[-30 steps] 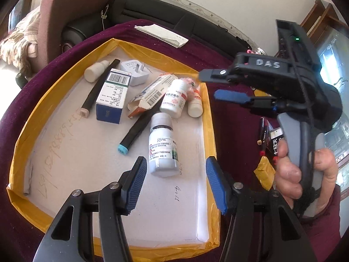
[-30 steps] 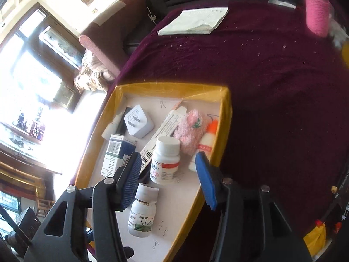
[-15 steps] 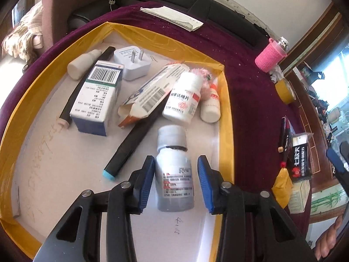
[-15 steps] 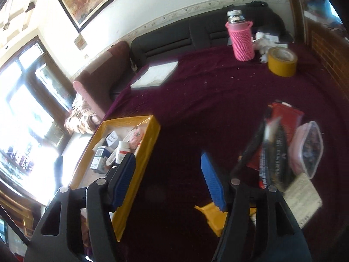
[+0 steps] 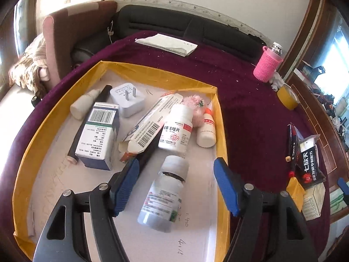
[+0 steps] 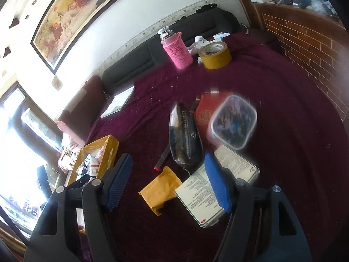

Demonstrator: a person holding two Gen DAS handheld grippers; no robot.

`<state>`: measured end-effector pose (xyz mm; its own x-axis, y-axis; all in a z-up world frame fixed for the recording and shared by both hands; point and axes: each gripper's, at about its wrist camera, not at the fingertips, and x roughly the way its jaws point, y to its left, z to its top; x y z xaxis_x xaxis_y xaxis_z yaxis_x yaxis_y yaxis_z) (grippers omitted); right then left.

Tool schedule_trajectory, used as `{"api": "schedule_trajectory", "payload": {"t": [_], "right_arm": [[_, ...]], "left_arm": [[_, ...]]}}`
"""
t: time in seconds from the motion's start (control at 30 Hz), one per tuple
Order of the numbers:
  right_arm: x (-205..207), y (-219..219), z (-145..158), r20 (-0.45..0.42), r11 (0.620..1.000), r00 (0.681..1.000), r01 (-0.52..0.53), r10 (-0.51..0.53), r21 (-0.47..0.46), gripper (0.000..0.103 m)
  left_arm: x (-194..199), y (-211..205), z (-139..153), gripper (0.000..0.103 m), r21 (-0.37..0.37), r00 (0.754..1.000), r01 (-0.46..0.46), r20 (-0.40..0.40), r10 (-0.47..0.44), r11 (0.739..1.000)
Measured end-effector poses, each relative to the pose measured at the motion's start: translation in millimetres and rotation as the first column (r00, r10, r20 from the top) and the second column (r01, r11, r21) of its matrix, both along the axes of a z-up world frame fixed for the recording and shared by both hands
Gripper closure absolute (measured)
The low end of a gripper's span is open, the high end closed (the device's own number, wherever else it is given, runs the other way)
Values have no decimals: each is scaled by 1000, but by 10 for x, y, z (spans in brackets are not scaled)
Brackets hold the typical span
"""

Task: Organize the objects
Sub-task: 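Withdraw both grippers from the tray toward the remaining items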

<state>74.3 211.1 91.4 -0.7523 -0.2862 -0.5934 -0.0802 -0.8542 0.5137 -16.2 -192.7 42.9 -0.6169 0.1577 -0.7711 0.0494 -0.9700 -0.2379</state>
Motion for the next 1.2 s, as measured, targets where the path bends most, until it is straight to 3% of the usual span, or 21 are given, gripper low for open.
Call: {"api": "schedule_trajectory", "payload": {"t": [0.17, 0.37, 0.53, 0.67, 0.87, 0.97, 1.07, 1.2], "right_arm": [[75, 101, -129, 16, 1000, 1000, 5, -4, -17, 35], [146, 137, -209, 34, 998, 999, 15, -17, 55, 35], [-3, 137, -142, 44, 993, 999, 9, -14, 116, 35], [-334, -47, -141, 99, 976, 995, -50, 29, 211, 35], [-785, -275, -230, 196, 961, 978, -124, 76, 246, 35], [-856, -324, -213, 198, 950, 979, -105, 47, 294, 35], [-799, -245, -139, 159, 936, 986, -17, -41, 351, 35], [-768, 134, -221, 201, 909, 953, 132, -226, 396, 35]], "left_arm": [[169, 10, -36, 38, 79, 999, 22, 23, -24, 997], [442, -85, 341, 38, 193, 996, 52, -77, -37, 980], [767, 199, 645, 37, 198, 983, 143, -138, -117, 970], [925, 514, 581, 37, 192, 974, 222, -92, -207, 956], [1044, 713, 535, 37, 128, 962, 273, -59, -267, 954], [1075, 693, 539, 37, 119, 960, 278, -61, -272, 953], [1073, 669, 500, 37, 128, 959, 283, -51, -278, 951], [1041, 668, 399, 37, 165, 958, 286, -22, -286, 944]]}}
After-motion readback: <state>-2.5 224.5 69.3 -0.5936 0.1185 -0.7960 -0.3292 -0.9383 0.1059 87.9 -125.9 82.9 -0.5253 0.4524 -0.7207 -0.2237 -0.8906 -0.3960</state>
